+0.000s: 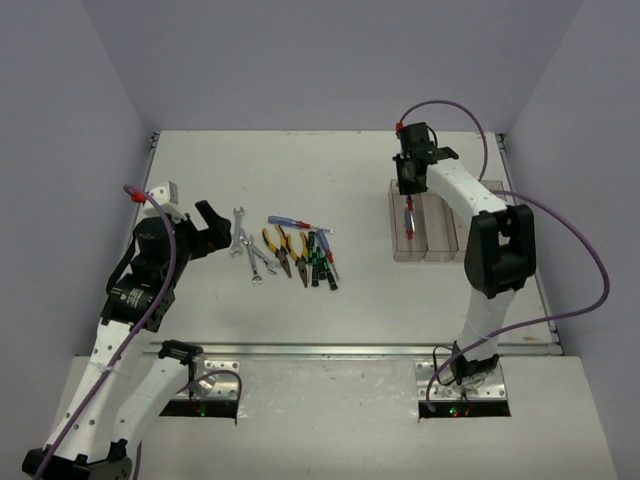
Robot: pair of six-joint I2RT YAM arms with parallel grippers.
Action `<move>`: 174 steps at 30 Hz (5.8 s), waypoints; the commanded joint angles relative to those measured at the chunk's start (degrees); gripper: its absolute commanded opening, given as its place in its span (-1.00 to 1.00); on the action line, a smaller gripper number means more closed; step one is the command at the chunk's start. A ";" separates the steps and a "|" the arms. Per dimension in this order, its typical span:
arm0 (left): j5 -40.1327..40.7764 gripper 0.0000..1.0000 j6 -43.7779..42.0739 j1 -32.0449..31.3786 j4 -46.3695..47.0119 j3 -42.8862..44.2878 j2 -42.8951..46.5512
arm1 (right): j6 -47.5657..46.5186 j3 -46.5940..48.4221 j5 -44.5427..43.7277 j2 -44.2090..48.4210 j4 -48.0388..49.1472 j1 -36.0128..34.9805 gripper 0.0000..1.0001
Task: Sort the tools into containers
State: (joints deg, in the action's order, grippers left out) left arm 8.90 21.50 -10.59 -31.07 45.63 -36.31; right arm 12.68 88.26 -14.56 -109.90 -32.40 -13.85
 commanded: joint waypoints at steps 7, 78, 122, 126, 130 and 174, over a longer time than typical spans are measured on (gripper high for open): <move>-1.56 1.00 -0.67 -0.31 2.99 -0.10 -0.16 | -0.48 3.99 -1.07 -0.55 -4.97 -2.56 0.12; 0.80 1.00 -0.30 -0.31 2.49 0.09 -0.71 | 1.64 2.34 -1.59 0.07 -4.54 -1.56 0.41; 0.47 1.00 -0.14 -0.31 2.42 0.08 -0.91 | -34.10 32.30 12.51 -30.84 9.78 -24.10 -0.96; 0.45 1.00 -0.14 -0.31 2.33 0.14 -0.52 | -29.35 30.32 4.55 -23.47 12.29 -21.59 -1.00; 0.60 1.00 -0.14 -0.31 2.44 0.08 0.33 | -11.52 21.19 -6.70 -8.79 4.77 -15.80 -1.00; 2.44 1.00 0.39 -0.22 1.99 0.08 -0.67 | 9.88 -9.89 3.56 5.03 5.54 -22.97 -0.21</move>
State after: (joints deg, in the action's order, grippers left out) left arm 10.74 21.52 -10.70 -31.07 45.61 -37.00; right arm 19.86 77.23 -9.00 -100.85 -25.43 -33.11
